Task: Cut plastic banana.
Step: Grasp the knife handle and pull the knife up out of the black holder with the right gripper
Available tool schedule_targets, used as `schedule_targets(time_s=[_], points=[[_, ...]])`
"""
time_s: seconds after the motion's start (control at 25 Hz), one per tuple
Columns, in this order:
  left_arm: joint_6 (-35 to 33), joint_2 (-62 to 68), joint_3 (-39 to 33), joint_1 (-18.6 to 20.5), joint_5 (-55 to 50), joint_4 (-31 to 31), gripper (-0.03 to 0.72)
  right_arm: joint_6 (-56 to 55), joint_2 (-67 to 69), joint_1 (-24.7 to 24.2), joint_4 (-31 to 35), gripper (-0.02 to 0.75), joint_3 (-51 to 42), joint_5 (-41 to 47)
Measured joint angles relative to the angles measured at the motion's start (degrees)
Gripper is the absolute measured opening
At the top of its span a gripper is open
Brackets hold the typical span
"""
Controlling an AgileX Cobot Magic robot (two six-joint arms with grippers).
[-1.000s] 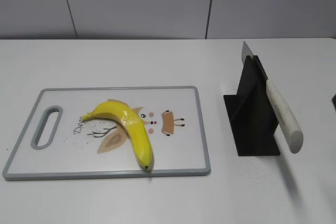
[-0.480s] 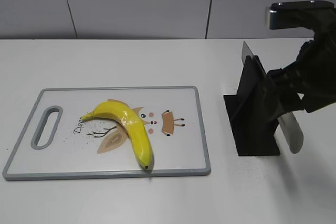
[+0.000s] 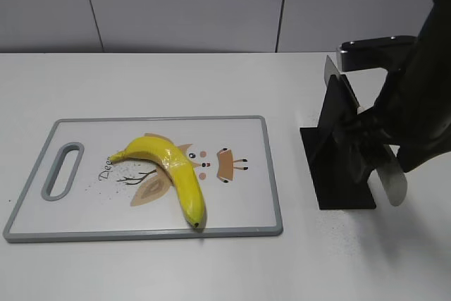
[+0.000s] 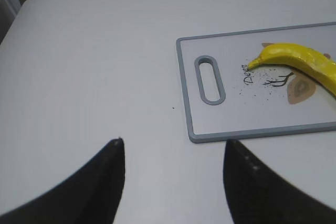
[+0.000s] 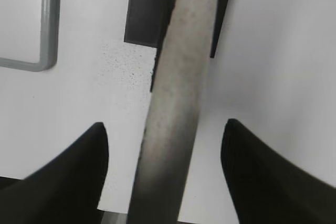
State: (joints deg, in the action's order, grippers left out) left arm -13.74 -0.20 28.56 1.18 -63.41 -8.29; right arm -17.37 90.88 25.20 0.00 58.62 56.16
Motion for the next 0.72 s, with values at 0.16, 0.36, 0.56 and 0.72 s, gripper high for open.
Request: schedule_targets(time_s=[0.16,0.36,0.56,0.72], points=[[0.0,0.0,0.0,0.0,0.0,0.0,0.572,0.0,3.3,0.0,0.0,0.465,0.0,0.1],[0.0,0.0,0.0,0.0,0.0,0.0,0.572,-1.9,3.9,0.0,0.0,0.225,0.2,0.1],[0.0,0.0,0.0,0.0,0.0,-0.1,0.572,-3.6,3.5,-0.3,1.3,0.170,0.7,0.8],[0.0,0.0,0.0,0.0,0.0,0.0,0.572,-3.8,0.0,-0.3,1.9,0.170,0.7,2.0]])
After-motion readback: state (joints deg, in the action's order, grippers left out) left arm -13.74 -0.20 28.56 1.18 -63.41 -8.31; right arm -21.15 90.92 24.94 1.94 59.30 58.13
